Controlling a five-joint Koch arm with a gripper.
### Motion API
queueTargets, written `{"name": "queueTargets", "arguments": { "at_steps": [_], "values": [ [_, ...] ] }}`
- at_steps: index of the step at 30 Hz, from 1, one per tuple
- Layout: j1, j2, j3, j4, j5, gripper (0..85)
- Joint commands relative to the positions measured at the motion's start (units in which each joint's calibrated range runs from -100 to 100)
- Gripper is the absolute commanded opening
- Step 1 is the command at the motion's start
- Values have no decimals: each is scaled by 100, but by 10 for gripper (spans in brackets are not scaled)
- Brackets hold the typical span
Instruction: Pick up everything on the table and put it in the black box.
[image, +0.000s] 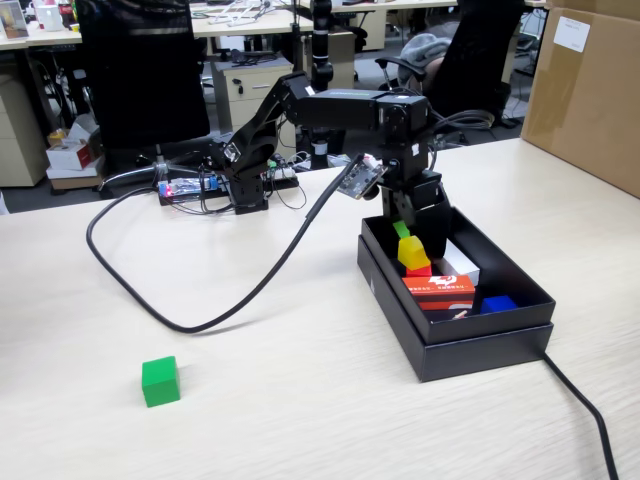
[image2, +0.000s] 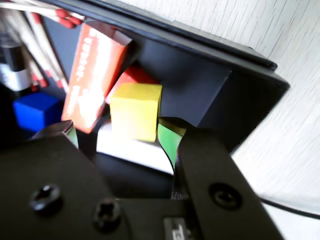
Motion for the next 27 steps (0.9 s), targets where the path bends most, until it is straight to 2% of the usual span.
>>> {"name": "queueTargets", "arguments": {
  "at_steps": [1, 7, 10, 16, 24, 27],
  "values": [
    [-24, -1378, 208, 248, -10, 370],
    [-366, -2881, 199, 248, -63, 371],
    [-698, -3340, 36, 248, -230, 371],
    [-1573, -3730, -825, 256, -723, 464],
    [-2584, -3398, -1804, 256, -1324, 472],
    [-2857, -3053, -2366, 757, -1568, 491]
  ]
}}
